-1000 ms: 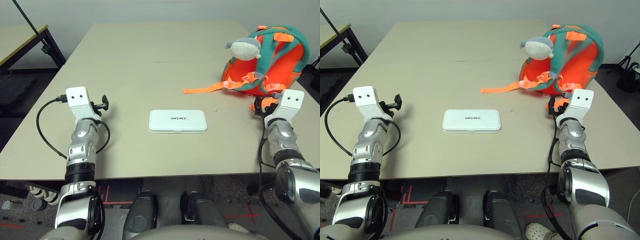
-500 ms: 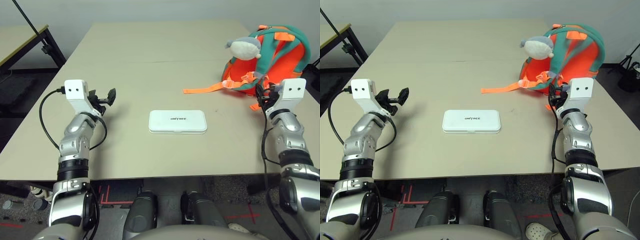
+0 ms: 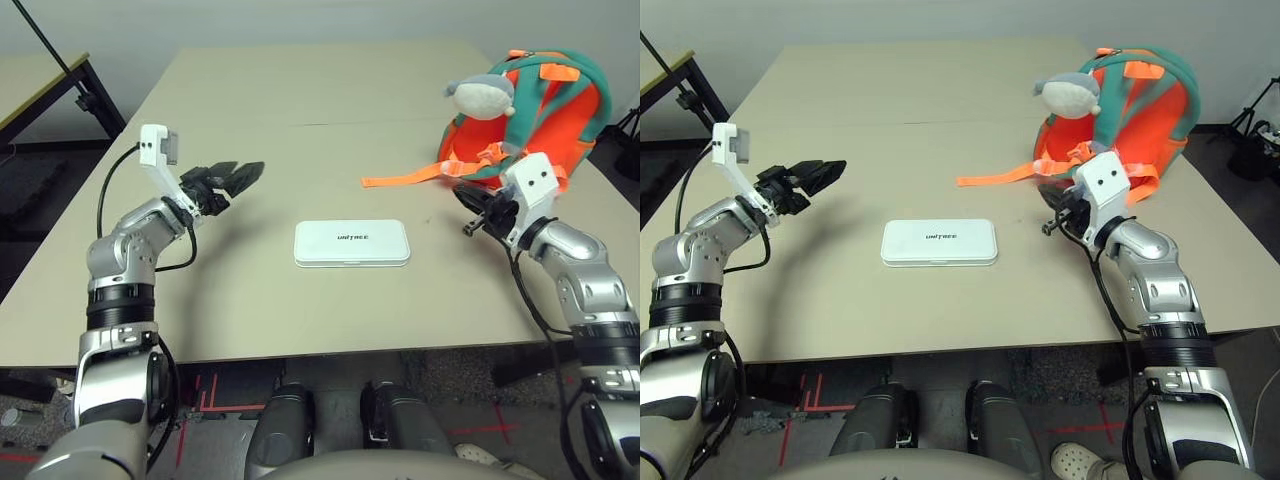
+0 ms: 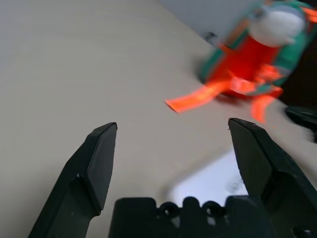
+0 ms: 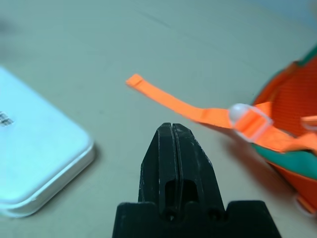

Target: Put the pencil case into the backpack and zip it.

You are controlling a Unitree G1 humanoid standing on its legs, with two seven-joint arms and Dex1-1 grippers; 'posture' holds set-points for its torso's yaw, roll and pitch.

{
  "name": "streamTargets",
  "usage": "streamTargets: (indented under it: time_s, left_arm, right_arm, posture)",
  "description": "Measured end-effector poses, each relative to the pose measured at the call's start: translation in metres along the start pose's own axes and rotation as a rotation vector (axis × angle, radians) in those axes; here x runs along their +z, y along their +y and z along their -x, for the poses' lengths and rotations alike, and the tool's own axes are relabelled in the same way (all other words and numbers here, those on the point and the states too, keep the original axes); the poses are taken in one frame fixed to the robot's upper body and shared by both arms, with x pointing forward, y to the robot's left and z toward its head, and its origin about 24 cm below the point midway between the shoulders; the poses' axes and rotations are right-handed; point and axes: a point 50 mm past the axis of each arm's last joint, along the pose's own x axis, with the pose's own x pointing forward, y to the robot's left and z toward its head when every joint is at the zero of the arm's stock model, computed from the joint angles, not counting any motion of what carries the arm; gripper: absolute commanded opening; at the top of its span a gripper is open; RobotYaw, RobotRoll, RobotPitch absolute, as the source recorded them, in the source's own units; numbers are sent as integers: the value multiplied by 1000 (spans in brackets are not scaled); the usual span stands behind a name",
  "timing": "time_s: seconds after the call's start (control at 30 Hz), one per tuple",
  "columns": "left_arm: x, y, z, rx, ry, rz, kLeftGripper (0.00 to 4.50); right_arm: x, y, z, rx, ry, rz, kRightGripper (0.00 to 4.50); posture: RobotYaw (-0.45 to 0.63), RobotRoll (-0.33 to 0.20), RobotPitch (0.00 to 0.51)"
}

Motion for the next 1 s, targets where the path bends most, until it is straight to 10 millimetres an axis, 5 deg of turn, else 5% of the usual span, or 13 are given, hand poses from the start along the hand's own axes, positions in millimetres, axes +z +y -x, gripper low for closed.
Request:
streamTargets:
  time_s: [0.23, 0.47, 1.0]
  left_arm:
    - [7, -1, -6, -151, 30, 185, 4500]
    - [-14, 3, -5, -227, 183, 399, 4500]
    - [-44, 26, -1, -97, 331, 520, 4500]
  right_arm:
    - [1, 6, -5, 56, 22, 41, 39]
    - [-5, 17, -11, 109, 66, 91, 39]
    - [-13, 26, -15, 112, 112, 156, 39]
  posture:
    - [138, 0, 54]
    - [124, 0, 61]
    - [98, 0, 55]
